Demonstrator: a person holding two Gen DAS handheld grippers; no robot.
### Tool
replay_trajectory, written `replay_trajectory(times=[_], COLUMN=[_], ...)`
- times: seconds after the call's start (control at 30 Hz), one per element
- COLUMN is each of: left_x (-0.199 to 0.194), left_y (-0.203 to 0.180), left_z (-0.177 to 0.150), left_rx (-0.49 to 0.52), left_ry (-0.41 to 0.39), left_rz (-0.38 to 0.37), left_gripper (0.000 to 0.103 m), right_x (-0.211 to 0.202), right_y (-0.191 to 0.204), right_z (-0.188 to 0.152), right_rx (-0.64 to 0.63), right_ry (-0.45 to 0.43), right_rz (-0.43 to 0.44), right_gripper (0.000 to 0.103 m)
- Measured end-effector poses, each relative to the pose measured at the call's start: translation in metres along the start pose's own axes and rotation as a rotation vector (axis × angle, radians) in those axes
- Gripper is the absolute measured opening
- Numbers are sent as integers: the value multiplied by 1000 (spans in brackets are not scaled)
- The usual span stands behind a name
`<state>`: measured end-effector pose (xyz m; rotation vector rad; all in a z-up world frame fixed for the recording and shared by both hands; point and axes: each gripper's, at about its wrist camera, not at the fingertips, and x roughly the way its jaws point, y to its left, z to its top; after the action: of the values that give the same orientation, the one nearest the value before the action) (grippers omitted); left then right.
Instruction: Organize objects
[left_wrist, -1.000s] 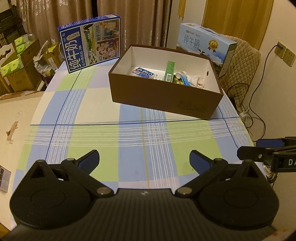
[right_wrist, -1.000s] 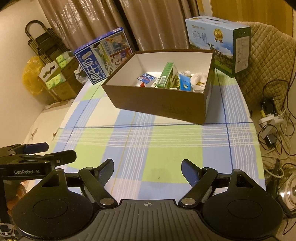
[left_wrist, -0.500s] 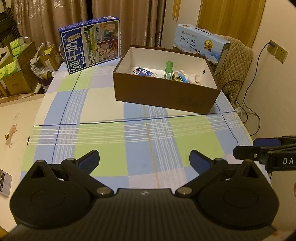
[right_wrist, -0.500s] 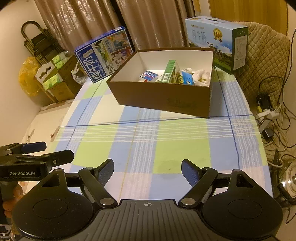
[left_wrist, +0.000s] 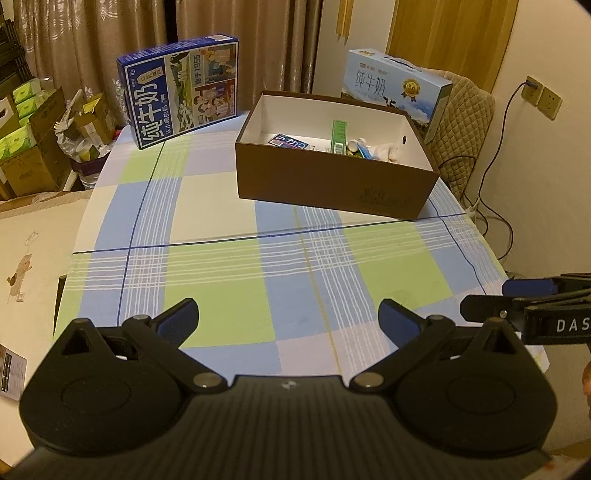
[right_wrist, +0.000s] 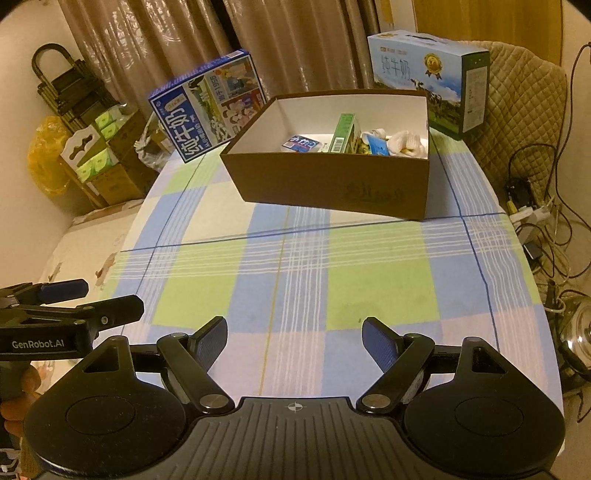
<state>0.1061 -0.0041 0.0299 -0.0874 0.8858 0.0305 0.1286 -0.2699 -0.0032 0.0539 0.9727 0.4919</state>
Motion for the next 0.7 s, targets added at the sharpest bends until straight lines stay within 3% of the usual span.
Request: replay_trajectory(times=[0.7], left_x=[-3], left_y=[-2], left_z=[-1], left_rx=[23], left_ry=[-5], left_rz=[-25], left_gripper=[102], right_x=[-5], right_y=[4], right_z=[-3], right_rx=[9], right_ry=[-13], right_rz=[-19], right_gripper=[78])
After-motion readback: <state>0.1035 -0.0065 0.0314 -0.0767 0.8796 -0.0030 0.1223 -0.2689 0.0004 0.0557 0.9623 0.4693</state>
